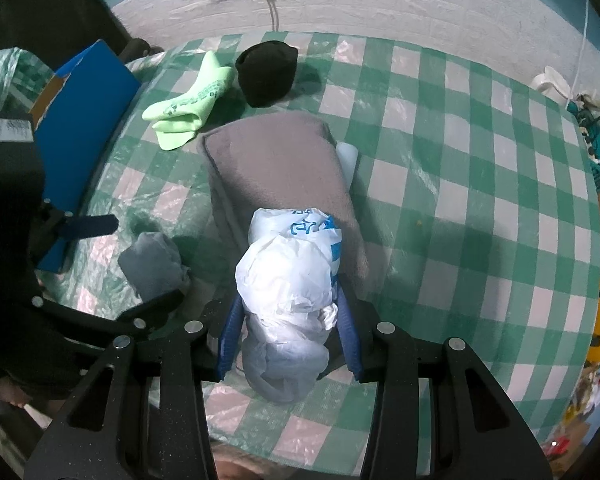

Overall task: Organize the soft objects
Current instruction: 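Grasp the grey cloth with the left tool while the right tool holds the white bundle, then carry the grey cloth with the left tool while the right tool carries the white bundle to the box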

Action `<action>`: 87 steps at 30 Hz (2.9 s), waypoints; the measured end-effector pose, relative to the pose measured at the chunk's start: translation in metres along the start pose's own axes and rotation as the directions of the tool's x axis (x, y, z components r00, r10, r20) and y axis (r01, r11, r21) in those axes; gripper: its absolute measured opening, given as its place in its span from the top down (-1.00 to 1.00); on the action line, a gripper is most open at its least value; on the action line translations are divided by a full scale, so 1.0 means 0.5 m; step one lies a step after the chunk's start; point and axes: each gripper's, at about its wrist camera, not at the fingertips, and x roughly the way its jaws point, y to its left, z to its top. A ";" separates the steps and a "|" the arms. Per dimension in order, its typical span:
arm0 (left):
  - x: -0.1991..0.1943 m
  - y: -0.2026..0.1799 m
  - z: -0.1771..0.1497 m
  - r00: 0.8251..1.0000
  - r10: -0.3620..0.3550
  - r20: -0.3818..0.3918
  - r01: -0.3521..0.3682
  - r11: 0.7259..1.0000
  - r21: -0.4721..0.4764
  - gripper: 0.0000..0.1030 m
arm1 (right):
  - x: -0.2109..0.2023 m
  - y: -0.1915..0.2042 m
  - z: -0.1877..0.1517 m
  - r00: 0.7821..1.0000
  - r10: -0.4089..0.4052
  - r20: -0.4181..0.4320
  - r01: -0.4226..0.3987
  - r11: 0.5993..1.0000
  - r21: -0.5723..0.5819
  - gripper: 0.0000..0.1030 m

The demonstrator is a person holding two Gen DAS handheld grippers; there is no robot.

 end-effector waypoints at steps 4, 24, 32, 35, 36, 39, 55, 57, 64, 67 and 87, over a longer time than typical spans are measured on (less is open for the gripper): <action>0.020 -0.008 0.004 1.000 0.019 -0.014 -0.019 1.000 0.020 -0.70 | 0.000 -0.001 0.001 1.000 0.006 -0.002 -0.006 1.000 0.004 0.18; -0.021 -0.015 -0.020 0.996 0.040 0.075 -0.045 0.997 0.066 0.29 | -0.022 0.016 0.007 1.000 0.004 0.017 -0.004 1.000 -0.014 0.18; -0.063 0.008 -0.012 0.992 0.047 0.116 -0.053 0.997 0.054 0.33 | -0.035 0.026 0.011 1.000 0.004 0.028 -0.004 1.000 -0.024 0.18; -0.078 0.014 -0.016 0.990 0.042 0.134 -0.048 0.998 0.043 0.33 | -0.042 0.030 0.013 0.999 0.004 0.035 -0.004 1.000 -0.026 0.18; -0.081 0.014 -0.019 0.989 0.042 0.139 -0.048 0.998 0.039 0.33 | -0.044 0.031 0.014 0.999 0.005 0.037 -0.004 1.000 -0.027 0.18; -0.095 0.020 -0.020 0.986 0.049 0.158 -0.055 0.998 0.030 0.33 | -0.050 0.035 0.017 0.999 0.003 0.045 -0.002 0.999 -0.032 0.18; -0.151 0.088 -0.017 0.972 0.076 0.223 -0.064 0.996 -0.058 0.33 | -0.085 0.088 0.035 0.997 0.023 0.078 -0.017 0.996 -0.083 0.18; -0.157 0.097 -0.018 0.970 0.082 0.230 -0.067 0.995 -0.068 0.33 | -0.091 0.095 0.038 0.996 0.027 0.084 -0.019 0.996 -0.089 0.18; -0.184 0.131 -0.027 0.964 0.089 0.250 -0.066 0.993 -0.101 0.33 | -0.111 0.120 0.052 0.994 0.039 0.105 -0.028 0.994 -0.107 0.18; -0.196 0.144 -0.032 0.960 0.098 0.261 -0.070 0.991 -0.113 0.33 | -0.118 0.136 0.060 0.993 0.044 0.111 -0.031 0.993 -0.117 0.18; -0.262 0.277 -0.093 0.937 0.147 0.318 -0.070 0.968 -0.240 0.33 | -0.129 0.274 0.121 0.989 0.083 0.126 -0.053 0.973 -0.224 0.18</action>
